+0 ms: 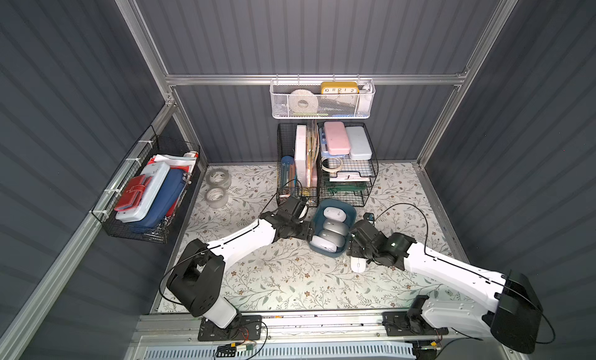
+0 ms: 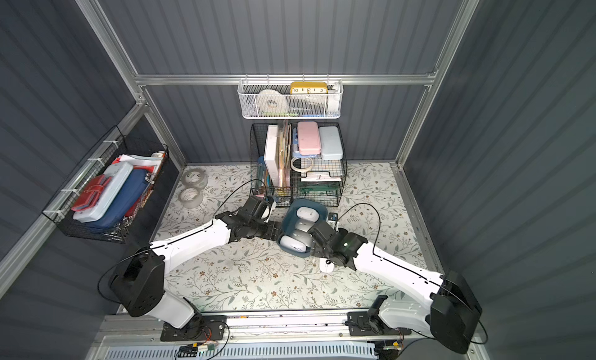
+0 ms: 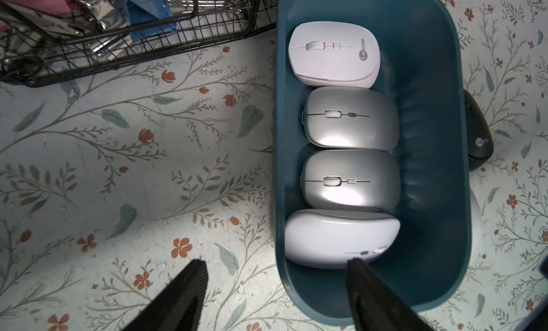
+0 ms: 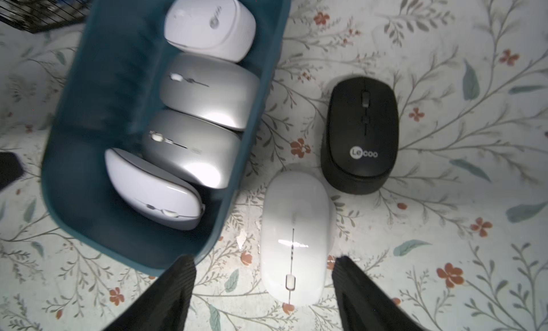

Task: Take out the mouse from the storage box
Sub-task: Place the mouse at the center of the board, then adjust the storage box at the center of the board.

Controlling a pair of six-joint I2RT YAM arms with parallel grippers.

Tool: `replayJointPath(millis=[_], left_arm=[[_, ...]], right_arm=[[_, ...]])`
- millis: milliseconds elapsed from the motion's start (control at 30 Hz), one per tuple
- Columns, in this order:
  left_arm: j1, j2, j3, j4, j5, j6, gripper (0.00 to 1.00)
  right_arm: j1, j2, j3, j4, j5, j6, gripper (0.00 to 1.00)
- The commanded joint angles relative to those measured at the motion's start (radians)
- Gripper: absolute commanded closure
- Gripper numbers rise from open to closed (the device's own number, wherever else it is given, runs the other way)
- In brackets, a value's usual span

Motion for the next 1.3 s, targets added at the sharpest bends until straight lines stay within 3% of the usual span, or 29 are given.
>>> replayJointPath(millis=[0, 300, 500, 767, 1033, 1267], left_arm=[[0.006, -0.007, -0.027, 0.000, 0.015, -0.017, 0.24], [-0.004, -0.019, -0.070, -0.004, 0.011, -0.070, 0.37], [-0.007, -0.044, -0.107, 0.018, 0.039, -0.104, 0.43], [-0.016, -0.023, -0.098, 0.039, 0.068, -0.123, 0.50], [-0.016, 0.049, -0.044, 0.006, 0.045, -0.113, 0.74], [-0.017, 0.088, 0.003, -0.026, 0.036, -0.082, 0.86]], right_arm=[[-0.016, 0.045, 0.055, -0.009, 0.035, -0.089, 0.20], [-0.076, 0.346, 0.316, -0.040, -0.050, -0.296, 0.23], [-0.080, 0.462, 0.383, -0.019, -0.139, -0.430, 0.25], [-0.094, 0.520, 0.400, -0.011, -0.101, -0.455, 0.25], [-0.078, 0.481, 0.334, 0.028, -0.127, -0.409, 0.26], [-0.056, 0.443, 0.292, 0.042, -0.113, -0.387, 0.27]])
